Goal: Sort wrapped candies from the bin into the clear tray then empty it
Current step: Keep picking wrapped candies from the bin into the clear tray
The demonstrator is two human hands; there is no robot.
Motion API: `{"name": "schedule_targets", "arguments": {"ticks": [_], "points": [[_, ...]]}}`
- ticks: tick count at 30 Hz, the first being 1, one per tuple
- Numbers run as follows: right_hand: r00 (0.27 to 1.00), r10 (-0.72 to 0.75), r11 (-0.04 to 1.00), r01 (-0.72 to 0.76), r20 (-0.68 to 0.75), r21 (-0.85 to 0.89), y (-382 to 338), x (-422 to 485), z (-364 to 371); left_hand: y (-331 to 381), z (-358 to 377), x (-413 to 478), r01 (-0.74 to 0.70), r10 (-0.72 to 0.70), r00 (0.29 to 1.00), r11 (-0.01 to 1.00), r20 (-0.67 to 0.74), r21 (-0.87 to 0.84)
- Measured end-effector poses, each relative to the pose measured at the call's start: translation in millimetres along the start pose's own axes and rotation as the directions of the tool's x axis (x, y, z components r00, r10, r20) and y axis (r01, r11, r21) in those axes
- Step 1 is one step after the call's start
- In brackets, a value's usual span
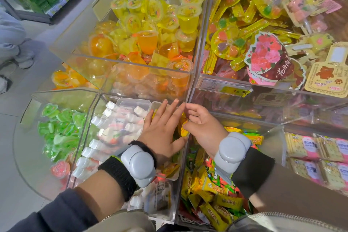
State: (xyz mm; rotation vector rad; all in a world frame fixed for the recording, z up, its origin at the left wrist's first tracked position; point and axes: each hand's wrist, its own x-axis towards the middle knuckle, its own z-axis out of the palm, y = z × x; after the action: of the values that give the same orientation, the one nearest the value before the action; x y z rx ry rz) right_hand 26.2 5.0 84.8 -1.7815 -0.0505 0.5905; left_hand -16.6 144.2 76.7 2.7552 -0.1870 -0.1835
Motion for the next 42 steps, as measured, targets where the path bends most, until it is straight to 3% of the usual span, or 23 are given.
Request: {"name": "schedule_targets", "arguments": {"ticks": [8, 16, 22, 30, 35, 42], "points": [[0.998, -0.024, 0.996, 0.029, 0.063, -0.087, -0.5, -3.3, -8.0, -3.7, 11.0, 3.7, 0.052, -0.059, 0.997, 0.987, 0.044, 0.149], [0.999, 0.001, 0.988, -0.007, -0.04, -0.152, 4.1, -7.6, -11.6, -2.2, 19.3, 3.5, 0.034, -0.035, 0.999, 0.961, 0.0, 0.276], [0.998, 0.024, 0.98, -0.035, -0.058, -0.195, 6.9, -11.3, -12.8, -2.0, 19.6, 4.1, 0.02, -0.039, 0.997, 0.967, 0.071, 0.255], [0.999, 0.031, 0.963, -0.038, -0.031, -0.266, 2.9, -15.1, -12.4, 6.1, 4.0, 6.0, 0.054, -0.061, 0.992, 0.997, 0.115, 0.061], [0.999, 0.028, 0.966, -0.034, -0.026, -0.255, 0.6, -15.9, -14.0, -2.5, 3.9, -0.4, -0.036, 0.003, 0.966, 0.992, 0.26, 0.122], [1.0, 0.0, 0.963, -0.003, -0.011, -0.269, -0.5, -18.2, -11.3, -4.9, -8.5, 5.0, -0.052, -0.011, 0.954, 0.978, 0.301, 0.2]]}}
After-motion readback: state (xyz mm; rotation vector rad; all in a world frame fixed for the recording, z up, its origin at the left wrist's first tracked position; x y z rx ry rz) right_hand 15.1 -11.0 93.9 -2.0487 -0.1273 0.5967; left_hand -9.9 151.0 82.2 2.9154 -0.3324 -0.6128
